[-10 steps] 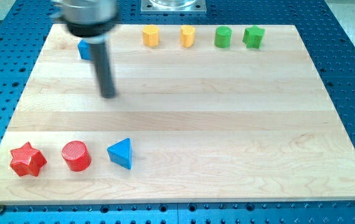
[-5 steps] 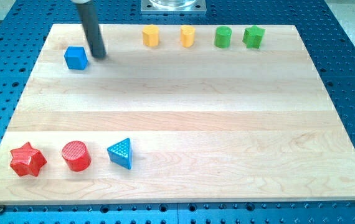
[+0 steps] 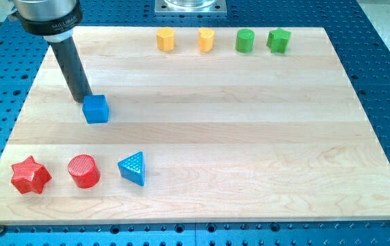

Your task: Move the cube towards the bottom center side

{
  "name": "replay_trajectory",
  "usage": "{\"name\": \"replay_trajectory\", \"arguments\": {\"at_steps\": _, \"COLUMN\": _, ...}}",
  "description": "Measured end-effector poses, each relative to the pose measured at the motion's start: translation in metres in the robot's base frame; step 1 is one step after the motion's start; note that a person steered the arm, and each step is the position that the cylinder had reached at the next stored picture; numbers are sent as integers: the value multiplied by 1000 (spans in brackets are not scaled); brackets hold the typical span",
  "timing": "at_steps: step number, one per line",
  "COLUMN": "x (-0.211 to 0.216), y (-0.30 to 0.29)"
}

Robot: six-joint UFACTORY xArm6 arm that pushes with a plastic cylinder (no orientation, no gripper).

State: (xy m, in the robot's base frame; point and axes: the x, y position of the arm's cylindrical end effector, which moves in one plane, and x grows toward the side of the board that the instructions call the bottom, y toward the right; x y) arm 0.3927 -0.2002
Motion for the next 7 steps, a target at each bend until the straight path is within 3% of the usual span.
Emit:
{"name": "replay_trajectory", "arguments": {"at_steps": 1, "x": 32, "y": -18}}
{"name": "replay_trajectory", "arguments": {"at_steps": 2, "x": 66, "y": 0}}
{"name": "replay_trajectory", "arguments": {"at_steps": 3, "x": 43, "y": 26}}
{"name": "replay_trajectory", "arguments": {"at_steps": 4, "x": 11, "y": 2}}
{"name": "replay_trajectory", "arguments": {"at_steps": 5, "x": 15, "y": 54}}
{"name": "replay_trajectory", "arguments": {"at_steps": 6, "x": 66, "y": 83}}
{"name": "replay_trajectory", "arguments": {"at_steps": 7, "x": 62, "y": 43}}
